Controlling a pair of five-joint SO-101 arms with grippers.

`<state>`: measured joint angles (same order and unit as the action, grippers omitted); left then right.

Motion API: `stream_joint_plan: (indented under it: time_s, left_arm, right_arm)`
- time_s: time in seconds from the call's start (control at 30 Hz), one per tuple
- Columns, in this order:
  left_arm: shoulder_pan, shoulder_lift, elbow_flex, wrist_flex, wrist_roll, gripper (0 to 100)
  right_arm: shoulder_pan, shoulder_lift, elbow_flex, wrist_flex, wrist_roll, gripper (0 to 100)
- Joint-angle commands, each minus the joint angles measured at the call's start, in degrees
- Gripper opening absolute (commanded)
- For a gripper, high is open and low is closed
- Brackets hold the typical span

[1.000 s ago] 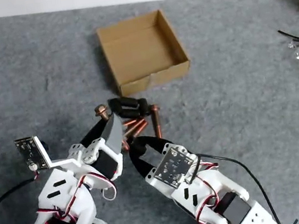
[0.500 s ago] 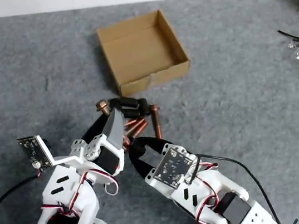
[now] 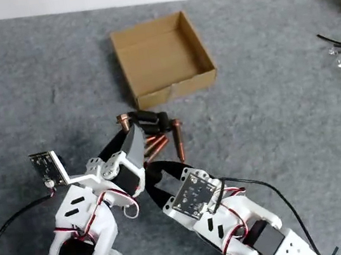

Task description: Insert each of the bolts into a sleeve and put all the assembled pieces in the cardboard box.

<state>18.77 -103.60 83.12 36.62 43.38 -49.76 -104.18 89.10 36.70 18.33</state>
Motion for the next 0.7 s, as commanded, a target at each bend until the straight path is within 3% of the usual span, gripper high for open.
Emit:
stream_joint_plan:
  time_s: [0.0,0.67]
  left_arm:
    - [0.1,-0.7,-0.4,-1.5,-0.1,0]
    - [0.1,-0.7,-0.6,-1.4,-0.2,0]
  right_arm:
    - [2.0,-0.7,-1.0,-1.2,-0.5,0.5]
    - [4.3,-0.1,-0.8,-4.5,-0.5,0.5]
